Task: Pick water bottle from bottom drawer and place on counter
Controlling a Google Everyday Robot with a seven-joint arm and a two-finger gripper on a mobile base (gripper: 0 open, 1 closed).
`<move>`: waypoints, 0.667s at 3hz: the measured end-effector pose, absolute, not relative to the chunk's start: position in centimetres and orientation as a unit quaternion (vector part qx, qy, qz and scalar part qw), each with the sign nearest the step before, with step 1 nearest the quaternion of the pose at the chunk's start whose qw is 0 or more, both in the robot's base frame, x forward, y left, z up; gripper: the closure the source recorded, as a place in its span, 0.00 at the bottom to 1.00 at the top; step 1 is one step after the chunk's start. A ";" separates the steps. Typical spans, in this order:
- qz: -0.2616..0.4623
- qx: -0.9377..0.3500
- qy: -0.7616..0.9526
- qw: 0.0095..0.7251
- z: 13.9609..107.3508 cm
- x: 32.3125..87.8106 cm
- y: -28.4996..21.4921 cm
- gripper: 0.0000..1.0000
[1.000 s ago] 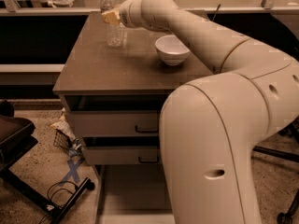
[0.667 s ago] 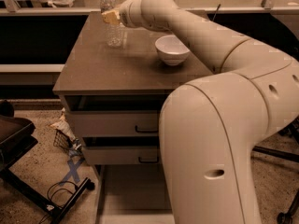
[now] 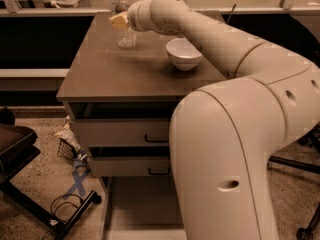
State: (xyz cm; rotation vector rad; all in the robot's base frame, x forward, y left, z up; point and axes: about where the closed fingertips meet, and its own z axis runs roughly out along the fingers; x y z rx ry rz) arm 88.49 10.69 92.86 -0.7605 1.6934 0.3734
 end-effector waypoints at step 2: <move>0.161 -0.327 0.726 0.583 92.7 88.5 10.9 0.00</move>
Offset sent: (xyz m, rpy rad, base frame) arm -0.0001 0.0017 -0.0010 -0.0001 0.0013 0.0020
